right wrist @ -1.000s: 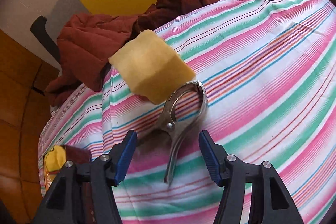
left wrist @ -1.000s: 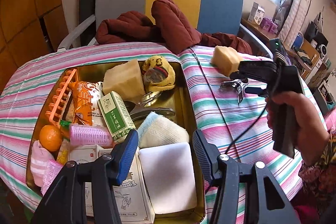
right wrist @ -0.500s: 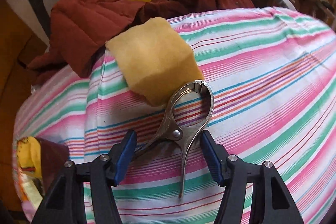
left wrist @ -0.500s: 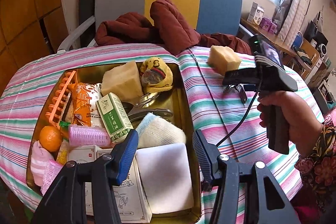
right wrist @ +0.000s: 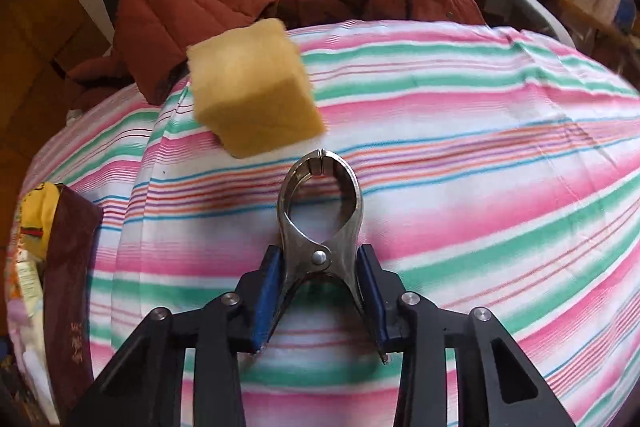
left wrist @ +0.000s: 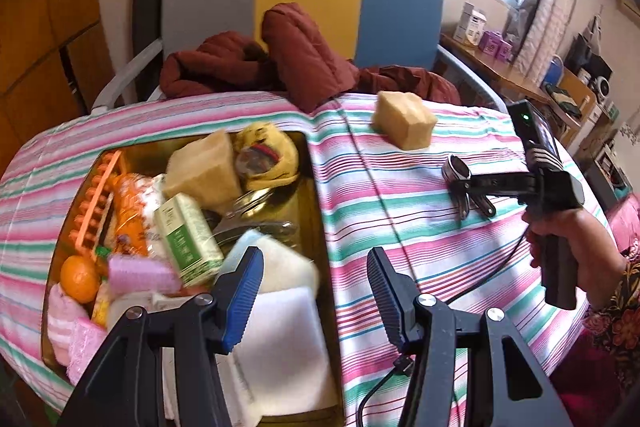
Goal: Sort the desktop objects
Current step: 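Grasp the yellow sponge with the left tool while the right tool holds the clip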
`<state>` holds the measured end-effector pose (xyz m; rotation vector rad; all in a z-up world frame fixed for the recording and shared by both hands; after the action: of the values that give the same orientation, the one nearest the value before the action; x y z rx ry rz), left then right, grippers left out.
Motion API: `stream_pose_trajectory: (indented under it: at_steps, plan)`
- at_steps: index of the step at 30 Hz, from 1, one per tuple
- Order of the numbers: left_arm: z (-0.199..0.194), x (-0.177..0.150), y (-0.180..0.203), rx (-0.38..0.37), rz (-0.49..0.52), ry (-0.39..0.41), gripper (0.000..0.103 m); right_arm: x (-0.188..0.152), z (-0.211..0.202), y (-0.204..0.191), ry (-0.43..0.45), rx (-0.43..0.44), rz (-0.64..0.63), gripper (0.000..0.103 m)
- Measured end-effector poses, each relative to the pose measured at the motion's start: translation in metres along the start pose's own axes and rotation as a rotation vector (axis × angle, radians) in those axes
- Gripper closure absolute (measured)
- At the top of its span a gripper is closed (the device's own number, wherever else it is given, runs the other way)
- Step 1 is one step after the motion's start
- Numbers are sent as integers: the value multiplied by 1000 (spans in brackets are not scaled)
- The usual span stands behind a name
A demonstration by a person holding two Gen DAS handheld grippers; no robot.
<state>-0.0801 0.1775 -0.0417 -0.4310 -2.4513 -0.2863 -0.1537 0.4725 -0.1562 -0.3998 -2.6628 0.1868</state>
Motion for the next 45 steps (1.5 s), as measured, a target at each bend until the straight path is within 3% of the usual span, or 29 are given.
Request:
stream_pose_trajectory:
  at_steps: [6, 13, 20, 22, 24, 26, 31, 39, 45]
  plan:
    - [16, 24, 37, -50, 54, -7, 48, -26, -19, 34, -33, 66, -2, 66]
    - [66, 69, 88, -88, 88, -38, 48, -30, -20, 38, -45, 95, 5, 66]
    - [126, 96, 121, -52, 98, -82, 48, -27, -18, 43, -45, 123, 25, 66]
    - [143, 104, 128, -31, 91, -90, 48, -24, -16, 45, -33, 96, 34, 66]
    - [157, 112, 132, -37, 74, -91, 44, -20, -15, 48, -26, 55, 20, 66]
    - [169, 121, 136, -27, 55, -88, 32, -18, -16, 53, -24, 29, 17, 66]
    - [193, 136, 146, 11, 79, -119, 22, -13, -15, 57, -43, 36, 18, 66]
    - [223, 142, 148, 103, 90, -146, 20, -12, -14, 60, -50, 57, 44, 66]
    - [237, 139, 147, 100, 92, -154, 20, -12, -12, 59, -53, 53, 45, 66]
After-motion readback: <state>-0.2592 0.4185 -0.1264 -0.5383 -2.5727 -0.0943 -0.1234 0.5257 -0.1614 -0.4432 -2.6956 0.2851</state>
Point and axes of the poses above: each gripper's, at about its wrist camera, not at the fingertips, and z roughly the way its jaws point, y to its right, x to its top, the point moved 4 cm from there along z, roughly the way its jaws point, and after that the axes turned 1 degree about -z, right-handed, at the moved point
